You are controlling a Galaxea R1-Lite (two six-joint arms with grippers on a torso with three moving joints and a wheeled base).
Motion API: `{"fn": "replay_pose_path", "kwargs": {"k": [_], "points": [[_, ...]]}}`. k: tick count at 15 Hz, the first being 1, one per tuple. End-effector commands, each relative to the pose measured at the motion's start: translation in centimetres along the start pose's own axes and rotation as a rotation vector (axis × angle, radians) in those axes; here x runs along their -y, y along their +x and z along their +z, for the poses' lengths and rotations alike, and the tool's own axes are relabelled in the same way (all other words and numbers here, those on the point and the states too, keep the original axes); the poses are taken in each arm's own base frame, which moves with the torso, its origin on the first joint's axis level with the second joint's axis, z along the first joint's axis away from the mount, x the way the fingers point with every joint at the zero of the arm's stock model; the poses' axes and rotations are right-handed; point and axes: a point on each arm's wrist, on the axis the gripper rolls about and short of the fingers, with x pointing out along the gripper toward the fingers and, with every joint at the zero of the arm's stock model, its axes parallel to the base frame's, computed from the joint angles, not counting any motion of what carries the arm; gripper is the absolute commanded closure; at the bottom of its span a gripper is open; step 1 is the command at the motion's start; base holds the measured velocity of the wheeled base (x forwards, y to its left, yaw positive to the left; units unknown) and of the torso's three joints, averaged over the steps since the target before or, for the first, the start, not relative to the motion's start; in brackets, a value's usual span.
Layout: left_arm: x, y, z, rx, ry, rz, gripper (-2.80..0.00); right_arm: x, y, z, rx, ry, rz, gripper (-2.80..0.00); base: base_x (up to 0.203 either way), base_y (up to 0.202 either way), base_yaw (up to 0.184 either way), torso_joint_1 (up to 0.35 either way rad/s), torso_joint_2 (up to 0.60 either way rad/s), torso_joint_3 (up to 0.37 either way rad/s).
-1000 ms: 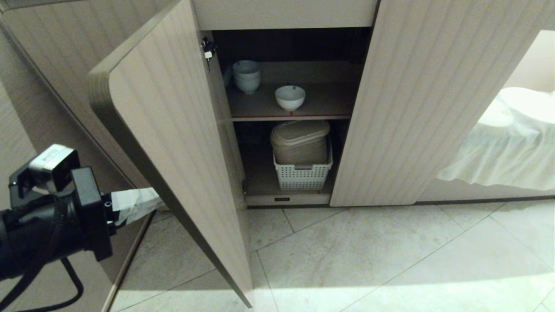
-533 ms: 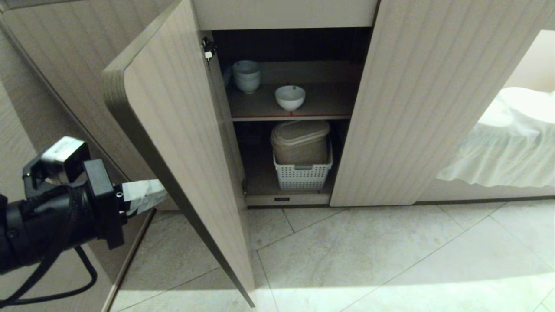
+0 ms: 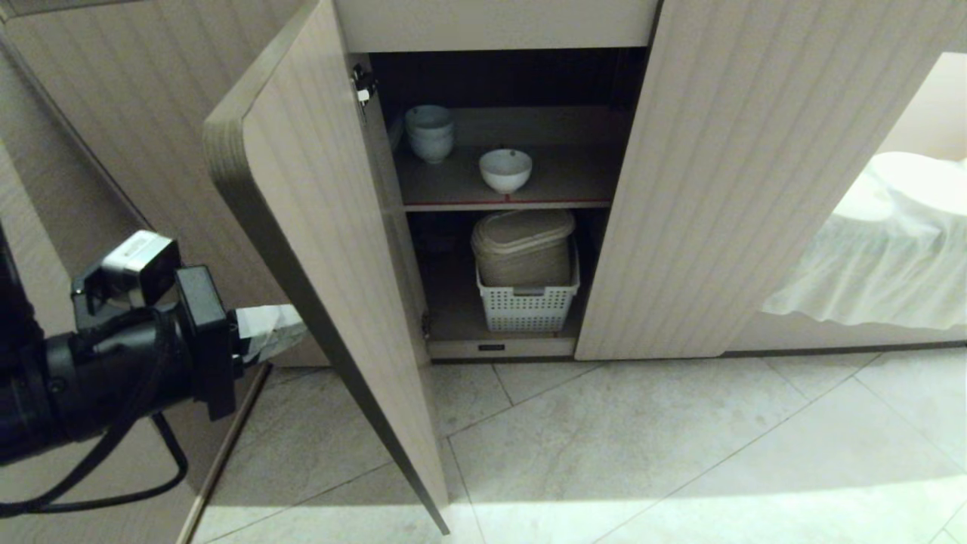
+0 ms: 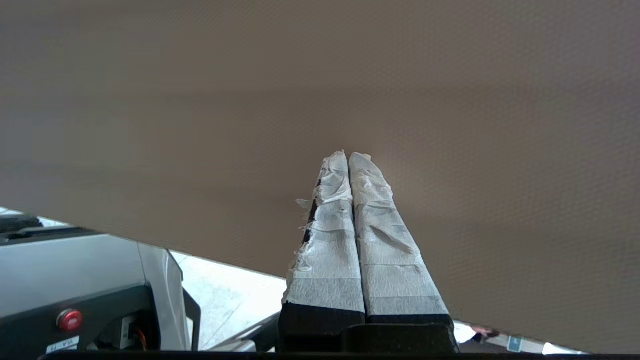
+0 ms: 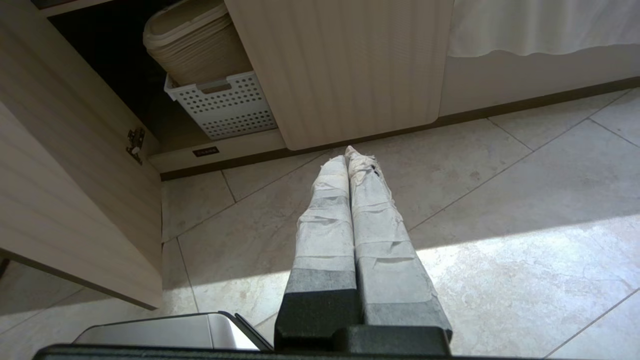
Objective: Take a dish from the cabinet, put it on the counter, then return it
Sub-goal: Close the cabinet door
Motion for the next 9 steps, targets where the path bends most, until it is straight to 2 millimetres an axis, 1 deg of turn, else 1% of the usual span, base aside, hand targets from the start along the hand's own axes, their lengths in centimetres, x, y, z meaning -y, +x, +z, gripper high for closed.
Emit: {"fn": "replay_pose_path", "kwargs": {"k": [1,3,9], "points": [[-0.1,0.4,0.2,-0.007,-0.009,0.004,0.0,0.0,0.0,0.0,0.001,0.001,-0.001,0.0,0.0,0.0,0.0,0.0,0.0,0.0],[0.0,0.8,-0.1,-0.024,-0.005,0.001,0.0,0.0,0.0,0.0,0.0,0.001,0.001,0.0,0.0,0.0,0.0,0.0,0.0,0.0],[0.8,2.0,0.4,-0.034,0.004,-0.012,0.0,0.0,0.0,0.0,0.001,0.001,-0.001,0.0,0.0,0.0,0.0,0.0,0.0,0.0]]}}
